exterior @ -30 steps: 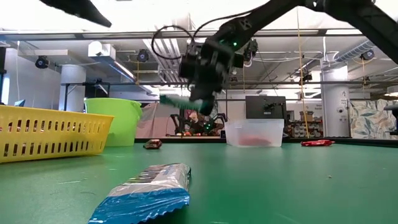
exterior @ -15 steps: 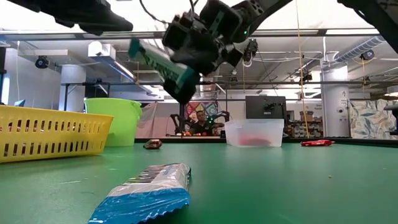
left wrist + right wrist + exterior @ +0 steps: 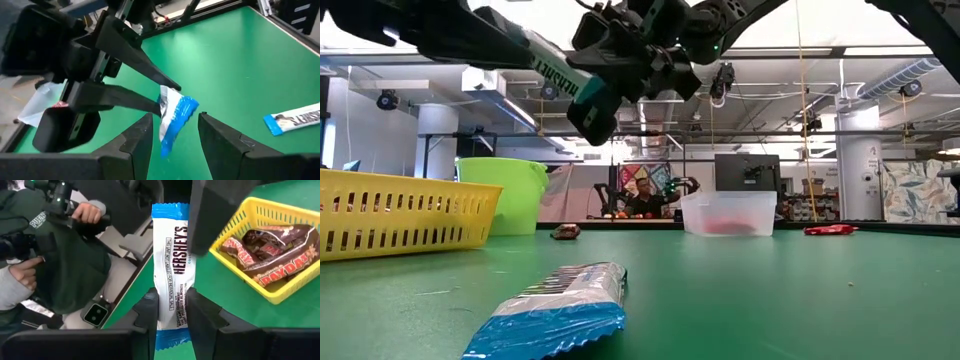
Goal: Sort candy by brand, put in halloween buckets
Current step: Put the white chocolate into the green bucket
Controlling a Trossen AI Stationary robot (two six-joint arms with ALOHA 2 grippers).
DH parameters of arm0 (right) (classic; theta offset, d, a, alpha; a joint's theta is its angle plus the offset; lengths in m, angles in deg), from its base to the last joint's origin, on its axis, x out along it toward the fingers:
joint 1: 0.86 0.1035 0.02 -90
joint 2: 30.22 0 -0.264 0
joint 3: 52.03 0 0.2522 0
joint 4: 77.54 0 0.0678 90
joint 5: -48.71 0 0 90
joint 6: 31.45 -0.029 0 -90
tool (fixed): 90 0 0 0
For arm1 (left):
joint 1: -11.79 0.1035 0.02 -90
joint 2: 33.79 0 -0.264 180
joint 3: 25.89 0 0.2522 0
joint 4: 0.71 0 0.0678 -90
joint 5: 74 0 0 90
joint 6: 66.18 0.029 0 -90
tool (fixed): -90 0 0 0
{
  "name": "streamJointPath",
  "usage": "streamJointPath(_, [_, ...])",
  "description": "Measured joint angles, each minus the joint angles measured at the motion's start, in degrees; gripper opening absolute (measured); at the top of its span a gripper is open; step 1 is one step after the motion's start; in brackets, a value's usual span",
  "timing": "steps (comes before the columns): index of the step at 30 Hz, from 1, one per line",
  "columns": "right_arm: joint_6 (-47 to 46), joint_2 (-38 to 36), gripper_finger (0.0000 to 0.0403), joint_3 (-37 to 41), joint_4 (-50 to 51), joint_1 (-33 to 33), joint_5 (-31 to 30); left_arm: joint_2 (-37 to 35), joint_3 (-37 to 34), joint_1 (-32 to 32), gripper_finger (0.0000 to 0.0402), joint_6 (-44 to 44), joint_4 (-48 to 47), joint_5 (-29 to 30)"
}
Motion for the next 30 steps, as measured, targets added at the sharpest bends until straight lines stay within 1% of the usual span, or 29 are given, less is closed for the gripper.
streamJointPath(4, [-0.06, 0.0, 0.0077, 0.0, -0.28, 0.11, 0.02, 2.44, 0.0, 0.27, 0.0139, 3.81, 5.49, 0.16])
streamJointPath(6, [-0.27, 0.0, 0.0077, 0.0, -0.12, 0.22, 0.02, 2.99, 0.0, 0.27, 0.0124, 4.45, 5.99, 0.16])
streamJointPath(8, [-1.16, 0.0, 0.0082, 0.0, -0.09, 0.26, 0.04, 3.13, 0.0, 0.27, 0.0093, 4.67, 5.96, 0.18])
streamJointPath(11, [-1.87, 0.0, 0.01, 0.0, -0.09, 0.31, 0.02, 2.82, 0.0, 0.32, 0.0025, 5.32, 6.2, 0.03])
streamJointPath(12, [-1.89, 0.0, 0.0107, 0.0, -0.12, 0.31, 0.02, 2.69, 0.0, 0.37, 0.0017, 5.42, 6.18, 0.04])
streamJointPath(20, [-4.98, -0.88, 0.0177, 0.0, 0.64, -1.0, -0.03, 1.14, 0.0, 0.43, 0.0011, 5.25, 5.26, 0.38])
streamJointPath(23, [-4.64, -3.26, 0.0196, 0.0, 3.36, -2.27, -1.33, -1.29, 0.12, 0.5, 0.0011, 3.1, 3.12, 2.59])
streamJointPath(24, [-3.89, -4.37, 0.0201, 0.0, 4.88, -2.72, -2.88, -2.33, 0.53, 0.67, 0.0011, 1.9, 1.04, 3.89])
streamJointPath(26, [-2.06, -6.97, 0.0207, -0.02, 9.46, -3.52, -8.4, -4.59, 2.23, 1.21, 0.0011, -1.57, -6.35, 7.27])
streamJointPath(28, [-0.56, -9.88, 0.021, -0.02, 14.26, -4.18, -15.98, -6.24, 5.24, 2.62, 0.0011, -6.78, -16.14, 12.52])
streamJointPath(30, [-0.54, -12.52, 0.021, -0.02, 17.52, -4.31, -26.24, -6.95, 9.51, 5.82, 0.0011, -13.89, -28.09, 19.83])
